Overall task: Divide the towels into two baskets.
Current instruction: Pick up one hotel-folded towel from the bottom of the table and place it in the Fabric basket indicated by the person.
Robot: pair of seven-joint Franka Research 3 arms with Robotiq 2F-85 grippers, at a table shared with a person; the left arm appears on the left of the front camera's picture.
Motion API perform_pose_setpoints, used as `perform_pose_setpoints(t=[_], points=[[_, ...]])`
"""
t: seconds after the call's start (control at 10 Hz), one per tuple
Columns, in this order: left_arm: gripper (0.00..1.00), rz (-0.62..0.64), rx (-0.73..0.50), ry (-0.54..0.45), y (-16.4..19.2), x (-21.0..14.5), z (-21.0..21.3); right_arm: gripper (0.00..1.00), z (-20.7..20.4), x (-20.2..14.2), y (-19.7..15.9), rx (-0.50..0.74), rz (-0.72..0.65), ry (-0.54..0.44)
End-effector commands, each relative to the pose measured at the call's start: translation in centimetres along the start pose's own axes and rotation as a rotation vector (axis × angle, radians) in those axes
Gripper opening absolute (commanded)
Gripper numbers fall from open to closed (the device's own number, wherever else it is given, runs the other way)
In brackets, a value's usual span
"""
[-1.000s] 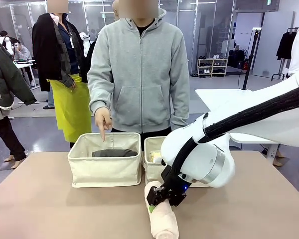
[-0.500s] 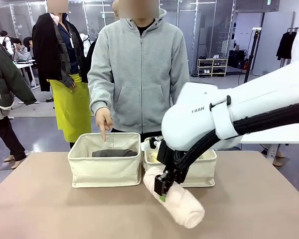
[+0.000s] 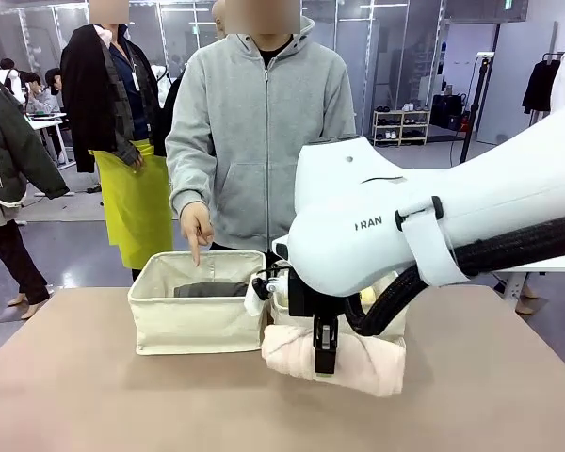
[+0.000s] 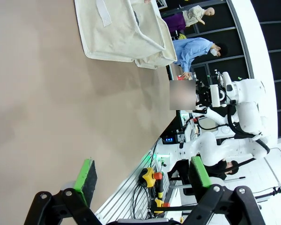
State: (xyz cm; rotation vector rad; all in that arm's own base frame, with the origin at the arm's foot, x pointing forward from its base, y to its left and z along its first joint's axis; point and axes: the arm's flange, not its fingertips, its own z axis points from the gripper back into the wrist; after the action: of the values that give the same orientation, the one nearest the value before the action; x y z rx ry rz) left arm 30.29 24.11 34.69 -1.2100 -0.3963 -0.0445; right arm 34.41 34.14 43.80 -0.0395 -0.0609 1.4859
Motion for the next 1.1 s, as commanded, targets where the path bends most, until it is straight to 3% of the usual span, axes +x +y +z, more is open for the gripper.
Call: perform_pose_setpoints(t=[0.0, 0.3, 0.4, 0.5, 1.0], points=[[1.00, 0.005, 0.005, 0.002, -0.1, -0.1, 0.3, 0.30, -0.5, -0.2, -0.2, 0.041, -0.060, 0.031], [1.00, 0.005, 0.005, 0.002, -0.1, -0.1, 0.3, 0.30, -0.5, -0.2, -0.2, 0.041, -0.060, 0.031], [1.00, 0.005, 0.005, 0.002, -0.1, -0.1, 0.3, 0.36, -0.8, -0.6, -0.2, 0.025, -0.026, 0.020], [1.00, 0.005, 0.005, 0.002, -0.1, -0.1, 0.3, 0.36, 0.1, 0.2, -0.5, -0.072, 0.121, -0.048], [1.00, 0.005, 0.005, 0.002, -0.1, -0.1, 0.3, 0.36, 5.8, 11.0, -8.6, -0.250, 0.352, 0.011]])
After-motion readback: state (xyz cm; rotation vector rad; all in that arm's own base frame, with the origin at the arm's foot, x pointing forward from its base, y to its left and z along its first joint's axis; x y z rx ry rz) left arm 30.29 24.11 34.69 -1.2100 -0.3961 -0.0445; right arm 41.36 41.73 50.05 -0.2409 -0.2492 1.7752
